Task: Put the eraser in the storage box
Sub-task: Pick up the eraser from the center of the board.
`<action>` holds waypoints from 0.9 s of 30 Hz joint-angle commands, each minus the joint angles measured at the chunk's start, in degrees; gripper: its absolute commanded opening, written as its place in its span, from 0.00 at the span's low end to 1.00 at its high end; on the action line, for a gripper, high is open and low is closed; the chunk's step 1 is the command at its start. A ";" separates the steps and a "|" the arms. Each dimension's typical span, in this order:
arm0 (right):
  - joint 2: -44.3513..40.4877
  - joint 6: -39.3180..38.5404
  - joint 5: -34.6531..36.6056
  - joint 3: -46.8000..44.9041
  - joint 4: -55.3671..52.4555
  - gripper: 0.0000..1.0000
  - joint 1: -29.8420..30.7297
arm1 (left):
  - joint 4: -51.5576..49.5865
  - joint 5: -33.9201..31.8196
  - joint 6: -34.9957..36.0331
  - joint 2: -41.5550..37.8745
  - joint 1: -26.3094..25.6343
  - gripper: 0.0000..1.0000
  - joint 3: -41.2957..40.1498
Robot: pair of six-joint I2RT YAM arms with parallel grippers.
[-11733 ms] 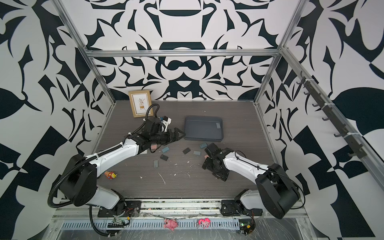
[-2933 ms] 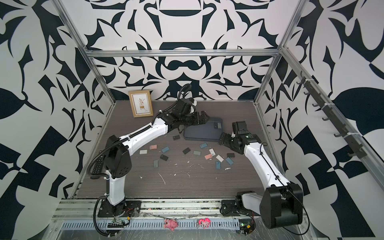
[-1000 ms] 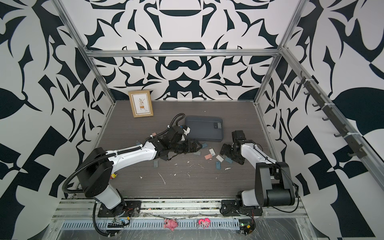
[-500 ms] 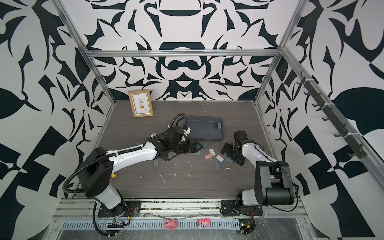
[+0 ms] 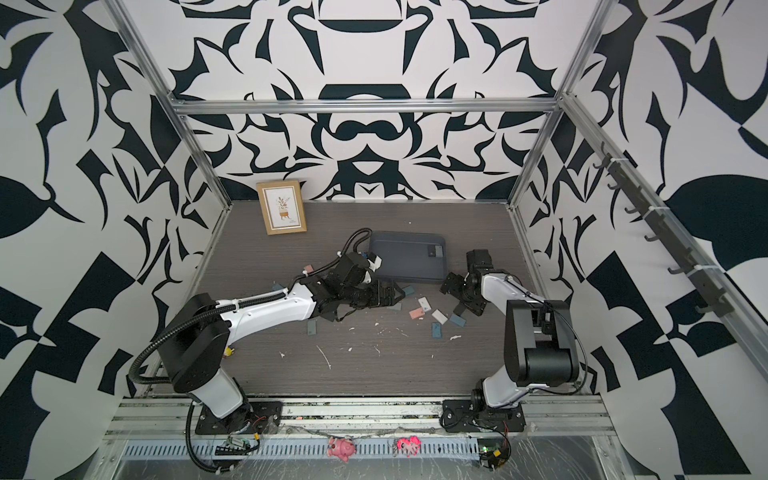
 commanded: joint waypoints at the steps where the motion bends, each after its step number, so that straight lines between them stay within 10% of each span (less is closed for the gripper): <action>1: 2.18 -0.45 -0.42 1.42 -1.13 0.95 1.16 | -0.47 -0.10 0.25 1.02 -0.26 0.99 1.94; 14: -2.95 -4.90 7.14 -0.55 -6.49 0.91 2.34 | 2.54 2.85 1.17 1.11 -0.26 0.99 1.60; 27: -0.59 -5.81 9.89 -0.57 -9.62 0.65 2.91 | 6.14 4.52 0.13 0.18 -0.43 0.99 0.11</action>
